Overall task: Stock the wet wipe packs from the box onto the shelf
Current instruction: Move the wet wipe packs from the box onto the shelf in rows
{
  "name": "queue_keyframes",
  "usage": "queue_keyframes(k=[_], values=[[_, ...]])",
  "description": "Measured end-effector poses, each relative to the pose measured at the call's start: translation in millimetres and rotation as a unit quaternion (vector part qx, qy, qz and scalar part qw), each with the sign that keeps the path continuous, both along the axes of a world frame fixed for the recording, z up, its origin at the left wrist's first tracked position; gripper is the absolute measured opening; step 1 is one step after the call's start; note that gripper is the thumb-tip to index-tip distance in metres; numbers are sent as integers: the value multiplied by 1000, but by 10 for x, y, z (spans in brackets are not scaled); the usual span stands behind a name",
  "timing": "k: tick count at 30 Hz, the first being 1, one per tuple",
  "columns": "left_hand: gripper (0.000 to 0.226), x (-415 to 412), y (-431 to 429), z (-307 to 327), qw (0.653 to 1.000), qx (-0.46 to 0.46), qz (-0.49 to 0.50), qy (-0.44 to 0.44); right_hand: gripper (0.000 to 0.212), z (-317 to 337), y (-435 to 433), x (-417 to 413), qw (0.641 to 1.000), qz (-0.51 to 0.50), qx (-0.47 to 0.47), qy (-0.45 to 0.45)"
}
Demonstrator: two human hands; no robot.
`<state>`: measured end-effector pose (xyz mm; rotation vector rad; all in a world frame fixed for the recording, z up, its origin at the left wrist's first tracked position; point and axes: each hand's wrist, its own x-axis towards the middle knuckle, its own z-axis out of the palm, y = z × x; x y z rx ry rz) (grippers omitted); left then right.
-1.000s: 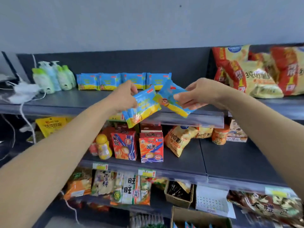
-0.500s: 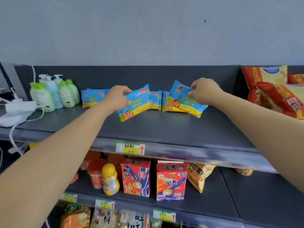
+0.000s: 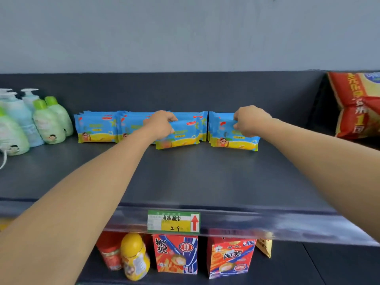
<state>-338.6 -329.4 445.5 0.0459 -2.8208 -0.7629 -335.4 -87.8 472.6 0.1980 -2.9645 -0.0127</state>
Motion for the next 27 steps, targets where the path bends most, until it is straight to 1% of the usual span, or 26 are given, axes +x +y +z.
queue_keyframes(k=[5, 6, 8, 10, 13, 16, 18, 22, 27], values=[[45, -178, 40, 13, 999, -34, -28, 12, 25, -50, -54, -199, 1000, -5, 17, -11], [44, -203, 46, 13, 998, -41, -31, 23, 21, -57, -63, -230, 1000, -4, 17, -11], [42, -237, 62, 12, 996, -67, -25, 47, 8, -61, -81, -265, 1000, -9, 15, -5], [39, -256, 90, 12, 991, -110, -12, 70, 19, -69, -97, -273, 1000, -18, 0, -2], [36, -288, 108, -7, 984, -144, -6, 105, 12, -98, -113, -232, 1000, -17, -17, 9], [35, -305, 114, -38, 982, -142, -3, 124, 32, -159, -125, -215, 999, -21, -29, 35], [38, -317, 124, -57, 980, -154, -3, 124, 37, -191, -126, -233, 998, -20, -33, 48], [39, -330, 170, -73, 976, -175, 1, 132, 39, -224, -118, -276, 998, -5, -38, 59], [40, -284, 195, -96, 973, -182, 5, 144, 34, -283, -101, -260, 995, 5, -58, 77]])
